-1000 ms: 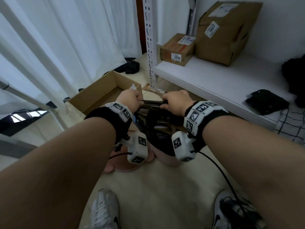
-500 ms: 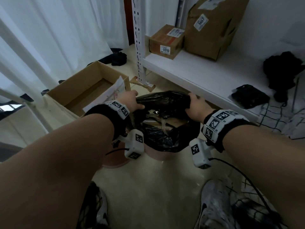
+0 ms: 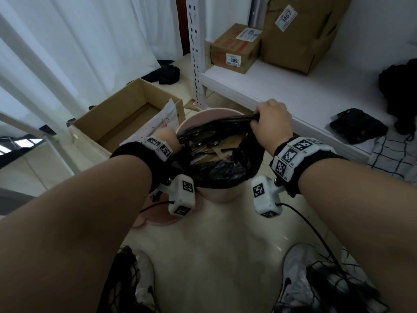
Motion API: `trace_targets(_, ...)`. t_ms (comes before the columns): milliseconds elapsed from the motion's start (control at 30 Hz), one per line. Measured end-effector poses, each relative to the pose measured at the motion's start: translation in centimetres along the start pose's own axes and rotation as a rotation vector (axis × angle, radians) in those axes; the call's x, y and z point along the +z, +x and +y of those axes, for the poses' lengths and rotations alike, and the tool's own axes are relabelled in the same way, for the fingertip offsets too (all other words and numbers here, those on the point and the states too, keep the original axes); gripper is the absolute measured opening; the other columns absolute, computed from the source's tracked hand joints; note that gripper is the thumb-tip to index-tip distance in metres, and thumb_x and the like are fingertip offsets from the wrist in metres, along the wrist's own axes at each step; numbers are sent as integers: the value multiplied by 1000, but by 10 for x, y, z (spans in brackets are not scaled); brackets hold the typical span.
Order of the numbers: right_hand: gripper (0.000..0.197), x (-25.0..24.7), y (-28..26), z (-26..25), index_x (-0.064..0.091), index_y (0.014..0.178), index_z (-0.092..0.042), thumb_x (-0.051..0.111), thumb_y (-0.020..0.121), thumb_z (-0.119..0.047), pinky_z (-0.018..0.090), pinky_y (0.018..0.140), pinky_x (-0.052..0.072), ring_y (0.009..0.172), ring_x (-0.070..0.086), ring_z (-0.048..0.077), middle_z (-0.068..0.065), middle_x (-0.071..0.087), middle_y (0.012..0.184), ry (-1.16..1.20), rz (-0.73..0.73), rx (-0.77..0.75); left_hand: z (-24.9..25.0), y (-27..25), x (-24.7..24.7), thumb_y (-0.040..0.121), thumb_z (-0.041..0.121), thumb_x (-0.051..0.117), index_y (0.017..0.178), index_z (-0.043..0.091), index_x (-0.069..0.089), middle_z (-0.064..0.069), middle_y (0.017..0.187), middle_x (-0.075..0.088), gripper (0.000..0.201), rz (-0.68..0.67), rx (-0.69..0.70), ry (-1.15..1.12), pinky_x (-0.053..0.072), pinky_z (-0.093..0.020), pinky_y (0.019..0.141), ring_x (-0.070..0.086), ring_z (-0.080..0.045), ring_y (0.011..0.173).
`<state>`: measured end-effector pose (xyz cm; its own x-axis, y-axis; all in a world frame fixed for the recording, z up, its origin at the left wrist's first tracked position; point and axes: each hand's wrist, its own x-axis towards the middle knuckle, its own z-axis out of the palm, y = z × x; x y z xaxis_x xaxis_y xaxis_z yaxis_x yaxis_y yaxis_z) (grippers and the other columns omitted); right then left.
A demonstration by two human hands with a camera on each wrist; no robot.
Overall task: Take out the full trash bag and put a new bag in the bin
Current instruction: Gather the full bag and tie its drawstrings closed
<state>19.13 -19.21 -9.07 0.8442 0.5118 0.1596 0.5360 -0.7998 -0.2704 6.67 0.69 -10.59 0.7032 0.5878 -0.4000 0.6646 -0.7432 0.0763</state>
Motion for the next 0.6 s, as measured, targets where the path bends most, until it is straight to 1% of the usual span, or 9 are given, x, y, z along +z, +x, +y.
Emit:
trace_targets(67,20,-9,2,-5,57,104,-8,51,87,-18,40,92,37,107,50,33,14,57,111,53,111,-35,-8,4,-1,92,20,52,118,0,56,-19,120,61,34,76,29,-12,45,-37,93,57,-34,112)
trace_targets(133,17,-15,2,-5,56,101,-9,49,88,-18,39,90,37,100,53,34,13,60,105,84,153,-65,-14,4,-10,93,22,51,112,2,59,-17,110,63,29,154,103,-35,48,-37,83,59,-33,103)
trace_targets(200,17,-17,0,-4,54,102,-8,48,91,-20,39,87,38,95,56,35,14,63,101,122,120,-60,-13,-2,-24,96,20,46,100,2,58,-16,99,61,22,250,149,-148,41,-35,71,56,-32,89)
trace_targets(267,19,-18,-3,-2,51,105,-7,46,94,-22,39,87,38,90,58,37,15,65,96,147,66,-47,-15,-8,-32,97,22,44,91,3,57,-17,94,60,24,354,145,-216,38,-34,67,50,-29,80)
trace_targets(300,19,-19,-4,-2,51,105,-8,46,95,-23,38,88,36,89,59,36,15,66,93,137,56,-46,-15,-9,-32,96,23,44,91,2,57,-18,97,61,25,360,123,-214,39,-35,68,51,-30,80)
trace_targets(367,18,-23,-5,-4,51,104,-10,45,96,-25,38,91,32,87,60,35,12,67,90,116,74,-57,-10,-17,-30,94,26,48,102,1,55,-20,110,58,28,343,72,-168,45,-40,76,54,-35,94)
trace_targets(433,17,-28,-5,-9,53,103,-11,47,96,-25,38,92,31,89,60,34,10,68,91,100,104,-101,-1,-26,-28,88,38,58,124,5,47,-17,127,46,50,376,66,-119,42,-46,92,48,-36,115)
trace_targets(533,17,-33,-4,-19,58,102,-15,47,95,-26,39,92,33,96,59,31,7,68,98,13,70,-225,25,-37,-31,79,46,68,144,20,26,-9,147,29,82,482,296,-70,31,-49,107,33,-32,133)
trace_targets(600,17,-35,-7,-24,60,100,-17,48,95,-26,39,91,33,99,58,29,5,67,100,-48,33,-309,44,-39,-34,78,46,69,147,30,21,-6,153,22,85,478,430,-43,24,-50,111,26,-30,139)
